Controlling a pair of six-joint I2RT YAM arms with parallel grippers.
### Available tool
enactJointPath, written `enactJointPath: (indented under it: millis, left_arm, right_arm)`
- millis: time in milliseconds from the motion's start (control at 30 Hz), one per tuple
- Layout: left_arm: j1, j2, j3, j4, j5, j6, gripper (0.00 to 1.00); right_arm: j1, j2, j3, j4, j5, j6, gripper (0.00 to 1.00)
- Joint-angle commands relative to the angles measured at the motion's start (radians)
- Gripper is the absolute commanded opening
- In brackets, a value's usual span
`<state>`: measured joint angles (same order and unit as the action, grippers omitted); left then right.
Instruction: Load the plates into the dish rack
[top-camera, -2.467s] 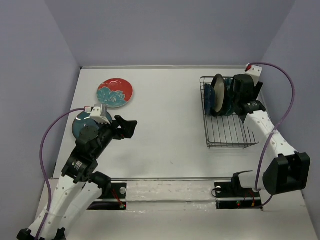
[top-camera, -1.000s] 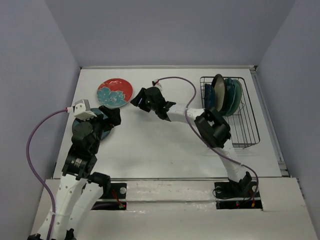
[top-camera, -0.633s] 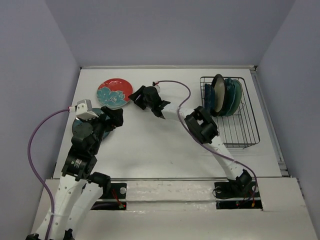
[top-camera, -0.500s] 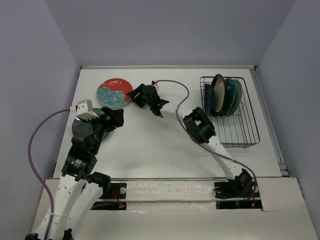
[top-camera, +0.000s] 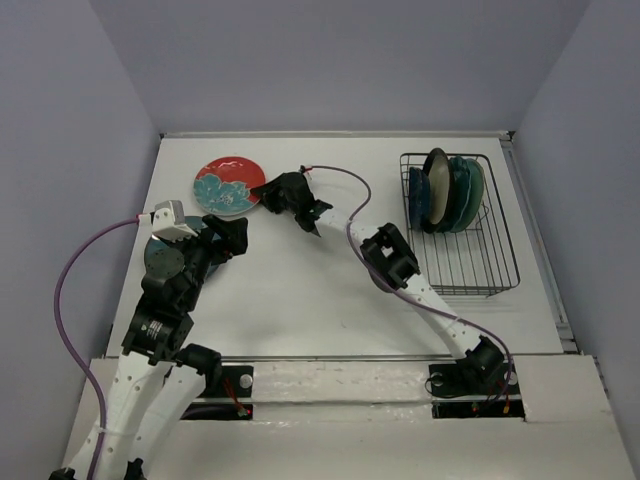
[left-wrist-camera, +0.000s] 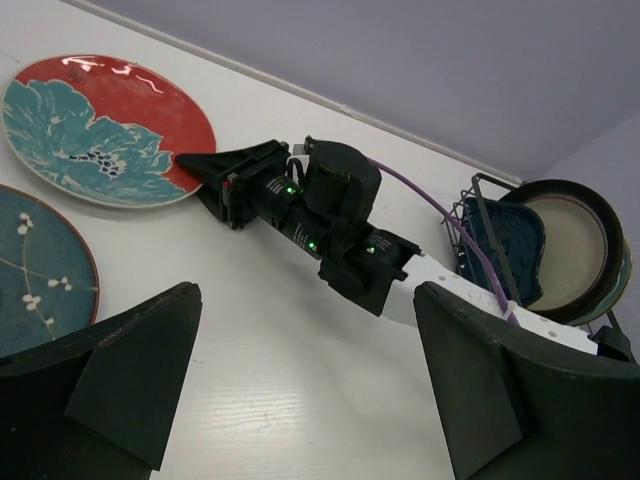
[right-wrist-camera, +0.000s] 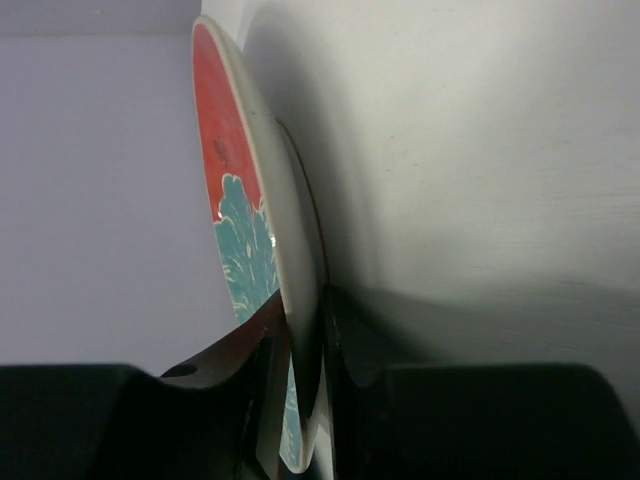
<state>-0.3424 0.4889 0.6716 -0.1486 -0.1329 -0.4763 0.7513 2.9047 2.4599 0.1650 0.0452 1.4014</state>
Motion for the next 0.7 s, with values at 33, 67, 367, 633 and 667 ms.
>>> enactJointPath:
  millis: [33, 67, 367, 633, 667]
  left_arm:
    - [-0.007, -0.015, 0.008, 0.049, -0.016, 0.016, 0.98]
    - [-0.007, -0.015, 0.008, 0.047, -0.014, 0.016, 0.98]
    - [-0.007, -0.023, 0.006, 0.057, -0.010, 0.019, 0.98]
    - [0.000, -0.039, 0.009, 0.057, -0.019, 0.022, 0.98]
    - [0.003, -0.042, 0.008, 0.055, -0.019, 0.022, 0.98]
  right_arm:
    - [0.002, -0.007, -0.047, -0.081, 0.001, 0.010, 0.09]
    - [0.002, -0.018, -0.061, -0.078, 0.011, 0.002, 0.07]
    - [0.002, -0.287, -0.312, 0.094, 0.065, -0.148, 0.07]
    - [0.014, -0.620, -0.542, 0.182, 0.139, -0.378, 0.07]
    - [0.023, -0.653, -0.558, 0.179, 0.150, -0.409, 0.07]
